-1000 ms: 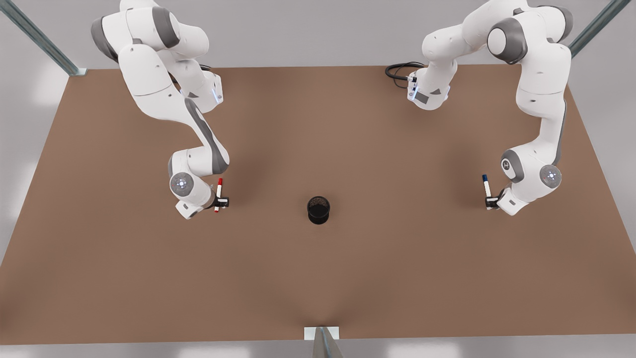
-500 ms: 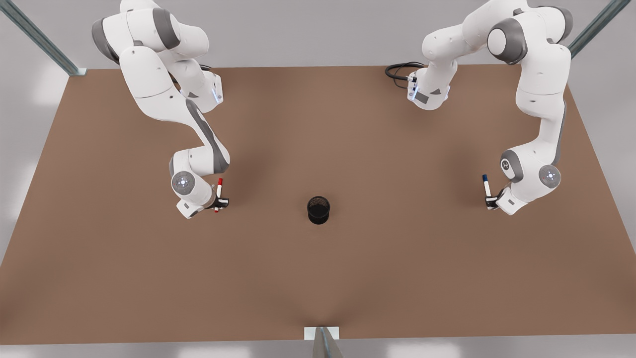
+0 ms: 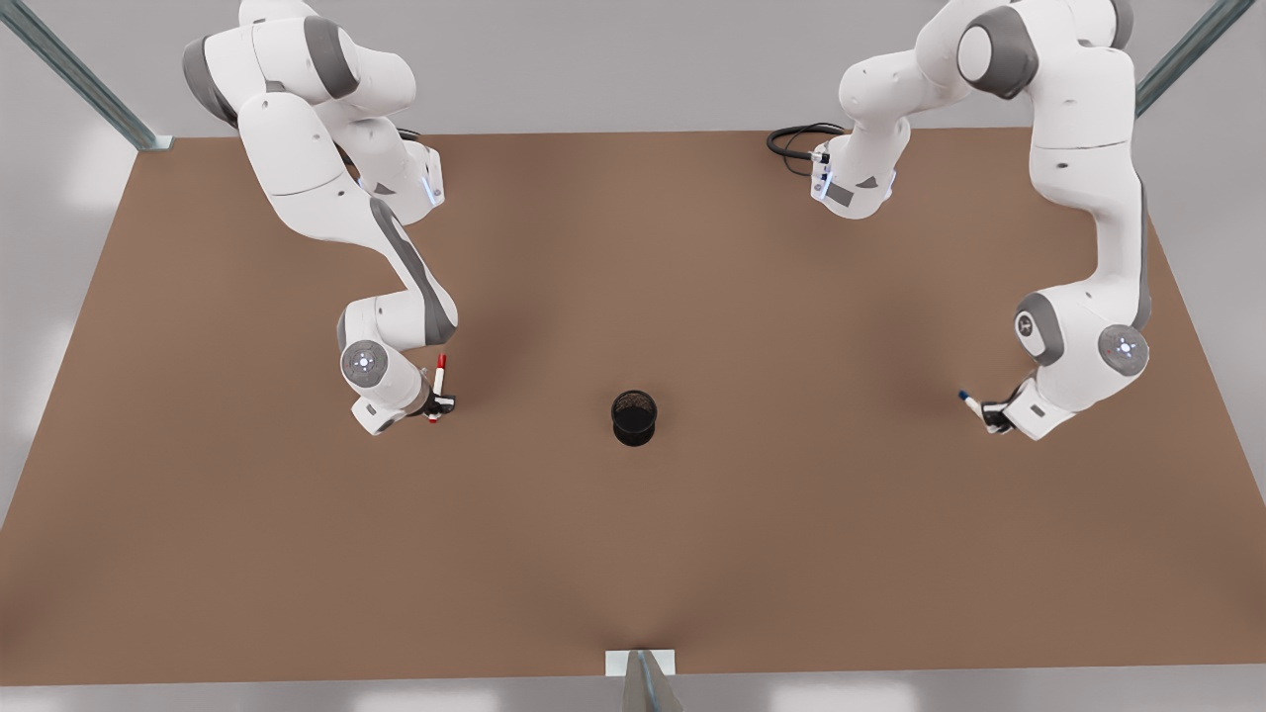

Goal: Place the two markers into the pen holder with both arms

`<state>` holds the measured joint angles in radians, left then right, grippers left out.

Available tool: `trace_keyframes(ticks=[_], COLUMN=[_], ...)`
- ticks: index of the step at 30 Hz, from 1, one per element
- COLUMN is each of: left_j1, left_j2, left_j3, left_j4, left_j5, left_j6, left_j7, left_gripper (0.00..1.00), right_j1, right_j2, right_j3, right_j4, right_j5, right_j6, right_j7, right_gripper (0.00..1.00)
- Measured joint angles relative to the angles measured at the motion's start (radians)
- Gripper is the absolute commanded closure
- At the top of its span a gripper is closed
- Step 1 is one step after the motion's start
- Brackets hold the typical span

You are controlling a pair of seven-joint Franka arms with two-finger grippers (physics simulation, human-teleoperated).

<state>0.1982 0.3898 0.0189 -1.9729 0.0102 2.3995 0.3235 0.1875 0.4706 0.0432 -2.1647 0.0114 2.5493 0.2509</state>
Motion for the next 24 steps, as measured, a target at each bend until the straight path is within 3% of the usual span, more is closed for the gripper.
trace_keyframes(ticks=[7,13,18,24], left_j1=[-0.1,-0.426,-0.696,-0.867], left_j2=[-0.073,-0.099,-0.051,0.026], left_j3=[-0.003,-0.008,-0.008,-0.006], left_j4=[0.135,0.277,0.434,0.511], left_j5=[0.0,-0.059,-0.144,-0.2], left_j6=[-0.24,-0.434,-0.518,-0.456], left_j7=[-0.046,-0.192,-0.413,-0.713], left_gripper=[0.79,0.79,0.79,0.79], right_j1=[0.001,-0.001,-0.001,0.01], right_j2=[0.009,-0.04,-0.123,-0.133], right_j3=[0.0,0.0,-0.001,0.014], right_j4=[0.001,0.016,0.142,0.358], right_j5=[0.0,0.003,0.004,0.004], right_j6=[0.001,-0.006,-0.048,-0.136], right_j7=[-0.005,-0.013,-0.033,-0.061], right_gripper=[0.74,0.76,0.76,0.76])
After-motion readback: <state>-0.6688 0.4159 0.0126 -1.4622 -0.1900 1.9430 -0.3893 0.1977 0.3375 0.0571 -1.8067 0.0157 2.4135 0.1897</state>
